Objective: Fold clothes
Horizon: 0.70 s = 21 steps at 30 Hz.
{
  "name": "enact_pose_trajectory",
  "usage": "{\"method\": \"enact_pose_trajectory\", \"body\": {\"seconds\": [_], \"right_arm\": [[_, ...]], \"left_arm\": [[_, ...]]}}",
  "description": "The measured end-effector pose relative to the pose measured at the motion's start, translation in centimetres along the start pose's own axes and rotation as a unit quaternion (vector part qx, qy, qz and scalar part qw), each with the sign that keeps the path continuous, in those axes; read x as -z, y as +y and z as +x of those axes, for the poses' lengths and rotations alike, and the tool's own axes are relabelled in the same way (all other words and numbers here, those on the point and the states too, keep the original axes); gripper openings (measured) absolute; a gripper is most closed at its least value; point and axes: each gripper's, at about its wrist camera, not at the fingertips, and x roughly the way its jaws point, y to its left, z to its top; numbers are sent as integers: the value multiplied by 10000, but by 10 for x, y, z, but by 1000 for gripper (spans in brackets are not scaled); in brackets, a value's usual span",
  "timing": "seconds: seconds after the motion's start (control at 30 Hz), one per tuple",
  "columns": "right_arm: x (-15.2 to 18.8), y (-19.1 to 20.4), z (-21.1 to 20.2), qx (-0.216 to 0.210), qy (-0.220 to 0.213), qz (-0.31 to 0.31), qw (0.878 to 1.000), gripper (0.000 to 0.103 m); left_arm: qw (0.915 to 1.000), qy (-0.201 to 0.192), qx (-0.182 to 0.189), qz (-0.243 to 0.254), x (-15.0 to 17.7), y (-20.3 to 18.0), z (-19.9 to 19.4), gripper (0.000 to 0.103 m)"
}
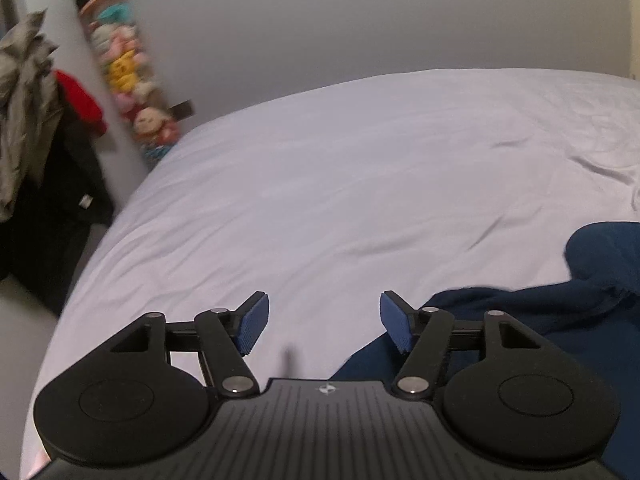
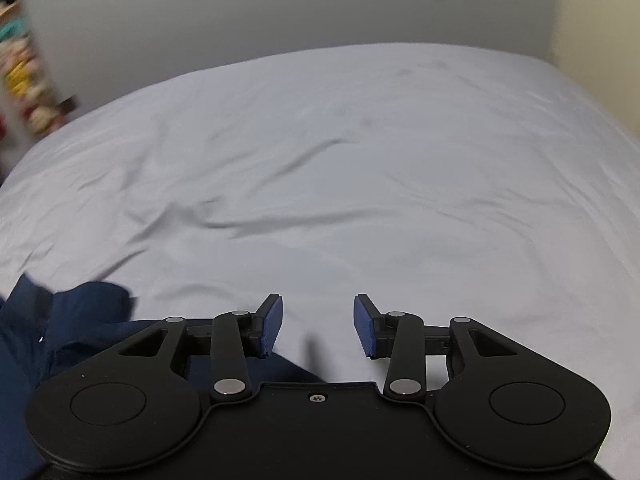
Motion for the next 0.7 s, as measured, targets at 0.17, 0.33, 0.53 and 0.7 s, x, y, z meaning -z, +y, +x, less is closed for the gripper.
{"method": "enact_pose_trajectory", "body": {"seconds": [0.17, 0.33, 0.53, 0.7], "right_arm": [[28, -21, -25, -178, 82, 174, 9997, 38], [57, -16, -49, -598, -30, -87, 9982, 36], [74, 11, -60, -864, -26, -454, 9952, 36], [93, 12, -64, -661, 79, -1236, 9901, 37]], "left_arm": [[9991, 231, 165, 304, 19, 3, -19, 53], [9971, 423, 376, 502, 38, -7, -31, 53], [9964, 518, 482, 469, 51, -11, -46, 53], [9939, 569, 580, 750, 61, -12, -61, 53]]}}
